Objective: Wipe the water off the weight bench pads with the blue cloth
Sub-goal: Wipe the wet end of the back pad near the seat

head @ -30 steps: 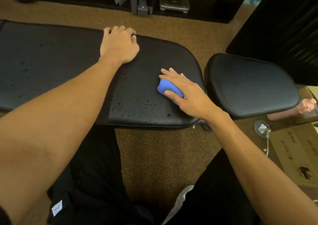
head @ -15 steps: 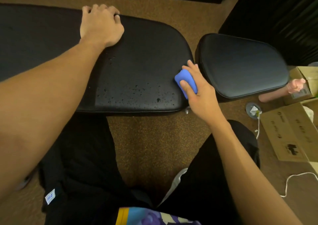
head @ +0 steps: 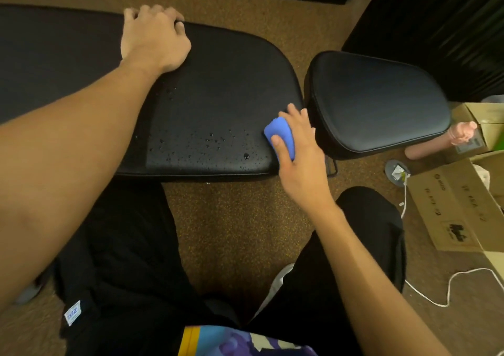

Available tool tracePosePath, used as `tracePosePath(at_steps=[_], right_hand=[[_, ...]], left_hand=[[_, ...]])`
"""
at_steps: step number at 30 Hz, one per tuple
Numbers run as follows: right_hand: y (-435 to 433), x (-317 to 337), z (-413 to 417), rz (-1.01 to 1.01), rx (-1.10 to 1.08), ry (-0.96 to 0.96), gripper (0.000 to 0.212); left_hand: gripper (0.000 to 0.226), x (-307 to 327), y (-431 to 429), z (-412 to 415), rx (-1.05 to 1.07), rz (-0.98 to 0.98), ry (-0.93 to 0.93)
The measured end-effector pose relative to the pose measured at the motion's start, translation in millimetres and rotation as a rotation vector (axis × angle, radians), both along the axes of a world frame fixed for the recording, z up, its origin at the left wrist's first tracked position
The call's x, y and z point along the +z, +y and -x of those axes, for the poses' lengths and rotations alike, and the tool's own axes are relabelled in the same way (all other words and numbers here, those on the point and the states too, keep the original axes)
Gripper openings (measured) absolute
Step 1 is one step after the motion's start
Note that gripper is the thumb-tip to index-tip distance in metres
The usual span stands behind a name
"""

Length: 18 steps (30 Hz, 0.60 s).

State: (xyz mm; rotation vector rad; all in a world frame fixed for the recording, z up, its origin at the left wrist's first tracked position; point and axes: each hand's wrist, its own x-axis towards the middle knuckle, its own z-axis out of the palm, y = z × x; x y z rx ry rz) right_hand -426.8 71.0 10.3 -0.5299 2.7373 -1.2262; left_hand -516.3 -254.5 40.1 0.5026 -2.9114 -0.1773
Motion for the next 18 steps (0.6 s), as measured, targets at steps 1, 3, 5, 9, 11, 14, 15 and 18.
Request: tracePosePath(at_steps=[1, 3, 5, 9, 11, 14, 15, 18], right_hand=[[1, -2, -10, -0.010, 0.036, 0.017, 0.048], [7, -5, -17, -0.007, 0.086, 0.039, 0.048], [8, -5, -5, 0.016, 0.062, 0.027, 0.048], [-4, -3, 2, 0.038, -0.101, 0.005, 0.050], [-11, -5, -17, 0.013, -0.089, 0.032, 0.051], [-6, -9, -29, -0.027, -0.016, 0.071, 0.050], [-4, -8, -22, -0.025, -0.026, 0.065, 0.051], [-8, -3, -3, 0.003, -0.155, 0.031, 0.052]], left_hand=[[0.048, 0, 0, 0, 0.002, 0.004, -0.005], [0.048, -1, 0, 0, -0.002, 0.000, -0.005], [0.049, 0, 0, 0, -0.005, -0.007, 0.001], [0.049, -1, -2, 0, -0.012, -0.003, -0.004], [0.048, -1, -2, 0, -0.009, -0.005, -0.002], [0.048, -2, -2, 0, -0.010, -0.003, 0.000], [0.048, -2, -1, 0, -0.011, -0.004, 0.001], [0.048, -1, 0, 1, -0.004, 0.000, -0.007]])
